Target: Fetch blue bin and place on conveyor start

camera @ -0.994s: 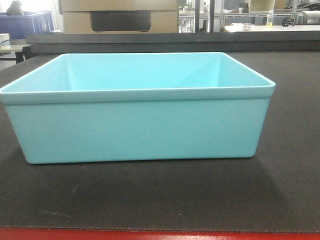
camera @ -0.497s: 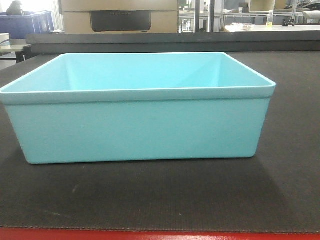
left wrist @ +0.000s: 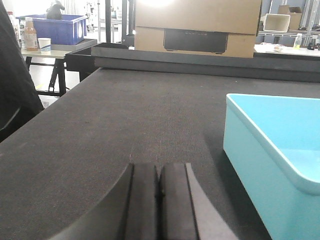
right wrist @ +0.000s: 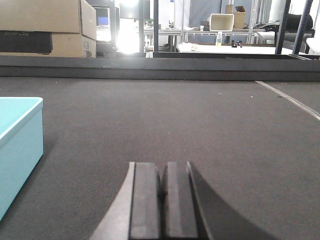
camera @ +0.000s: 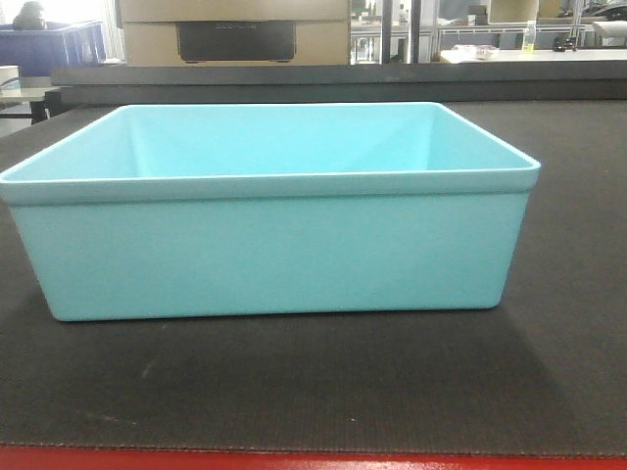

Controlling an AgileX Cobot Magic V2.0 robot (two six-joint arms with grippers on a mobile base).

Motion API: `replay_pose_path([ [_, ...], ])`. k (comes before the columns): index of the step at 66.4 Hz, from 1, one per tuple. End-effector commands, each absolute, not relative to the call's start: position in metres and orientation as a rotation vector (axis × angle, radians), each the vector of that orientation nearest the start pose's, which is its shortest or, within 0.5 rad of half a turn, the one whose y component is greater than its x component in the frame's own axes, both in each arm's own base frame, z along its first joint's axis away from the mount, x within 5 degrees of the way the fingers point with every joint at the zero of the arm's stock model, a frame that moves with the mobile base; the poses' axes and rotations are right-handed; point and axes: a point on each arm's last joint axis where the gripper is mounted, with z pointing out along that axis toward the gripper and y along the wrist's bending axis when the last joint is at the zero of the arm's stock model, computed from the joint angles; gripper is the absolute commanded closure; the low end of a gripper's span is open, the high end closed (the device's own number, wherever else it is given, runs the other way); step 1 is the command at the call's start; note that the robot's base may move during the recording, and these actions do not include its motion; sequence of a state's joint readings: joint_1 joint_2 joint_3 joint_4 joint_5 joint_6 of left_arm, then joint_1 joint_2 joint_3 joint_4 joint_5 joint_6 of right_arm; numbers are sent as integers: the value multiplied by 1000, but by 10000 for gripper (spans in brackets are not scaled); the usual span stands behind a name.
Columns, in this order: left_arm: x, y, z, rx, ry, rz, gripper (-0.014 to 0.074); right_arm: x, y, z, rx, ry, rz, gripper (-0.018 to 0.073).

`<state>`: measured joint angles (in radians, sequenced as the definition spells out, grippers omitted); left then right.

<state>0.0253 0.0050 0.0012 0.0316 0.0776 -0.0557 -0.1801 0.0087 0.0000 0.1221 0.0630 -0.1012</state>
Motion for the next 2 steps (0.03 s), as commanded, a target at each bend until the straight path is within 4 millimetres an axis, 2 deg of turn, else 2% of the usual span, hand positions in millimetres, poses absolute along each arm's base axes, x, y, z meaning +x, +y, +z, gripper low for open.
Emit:
replay_pose_path([
  [1, 56, 2, 208, -45, 1544, -2, 707, 56, -10, 209, 145, 1529, -135, 721],
  [2, 56, 2, 208, -45, 1544, -2, 707, 56, -10, 209, 145, 1529, -135, 721],
])
